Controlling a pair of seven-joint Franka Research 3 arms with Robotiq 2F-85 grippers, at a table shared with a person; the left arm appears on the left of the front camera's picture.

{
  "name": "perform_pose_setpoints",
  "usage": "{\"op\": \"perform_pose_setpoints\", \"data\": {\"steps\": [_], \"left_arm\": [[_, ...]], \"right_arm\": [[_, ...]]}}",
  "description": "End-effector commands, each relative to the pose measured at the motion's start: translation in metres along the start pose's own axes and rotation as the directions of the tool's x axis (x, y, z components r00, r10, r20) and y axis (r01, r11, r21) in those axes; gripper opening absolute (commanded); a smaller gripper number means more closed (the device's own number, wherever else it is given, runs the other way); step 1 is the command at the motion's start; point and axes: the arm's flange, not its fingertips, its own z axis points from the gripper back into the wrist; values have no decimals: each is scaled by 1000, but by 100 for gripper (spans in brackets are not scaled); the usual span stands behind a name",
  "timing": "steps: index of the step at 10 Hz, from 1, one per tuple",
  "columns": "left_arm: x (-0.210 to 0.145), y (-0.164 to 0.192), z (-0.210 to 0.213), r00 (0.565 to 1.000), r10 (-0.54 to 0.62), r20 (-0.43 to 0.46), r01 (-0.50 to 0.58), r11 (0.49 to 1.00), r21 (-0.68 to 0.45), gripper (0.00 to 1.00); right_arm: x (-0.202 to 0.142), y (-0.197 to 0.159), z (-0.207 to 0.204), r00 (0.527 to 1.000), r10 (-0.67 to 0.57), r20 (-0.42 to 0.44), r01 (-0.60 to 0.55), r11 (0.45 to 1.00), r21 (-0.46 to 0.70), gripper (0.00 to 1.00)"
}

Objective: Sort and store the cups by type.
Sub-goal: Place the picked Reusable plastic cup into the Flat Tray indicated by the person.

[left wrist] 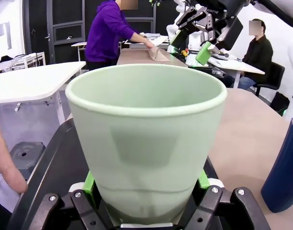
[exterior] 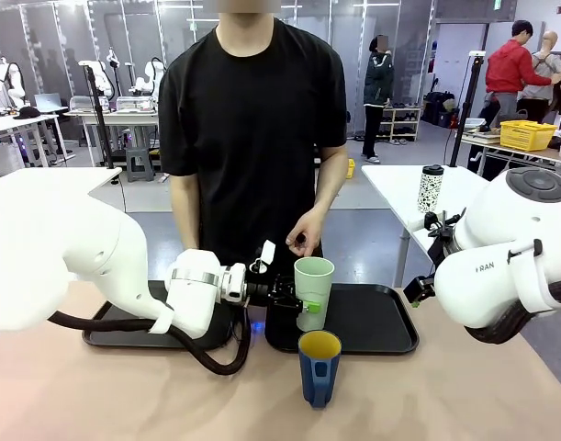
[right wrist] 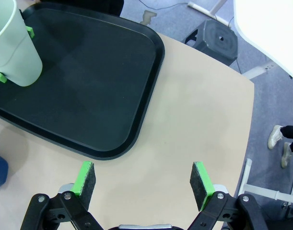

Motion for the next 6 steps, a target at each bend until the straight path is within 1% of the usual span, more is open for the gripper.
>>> {"op": "perform_pose_setpoints", "data": {"steps": [1, 3, 6], "left_arm": [[-3, 7, -5, 1000, 16, -9, -16, 1000, -19, 88], [-5, 7, -2, 1000, 16, -8, -16, 1000, -17, 100], [-7, 5, -1, 1000, 20, -7, -20, 1000, -18, 100]], "right_arm": [[-2, 1, 0, 1000, 7, -1, -7, 1000, -3, 100], [-2, 1, 0, 1000, 7, -1, -7, 1000, -3, 100], [-2, 1, 0, 1000, 7, -1, -7, 1000, -3, 100]]}}
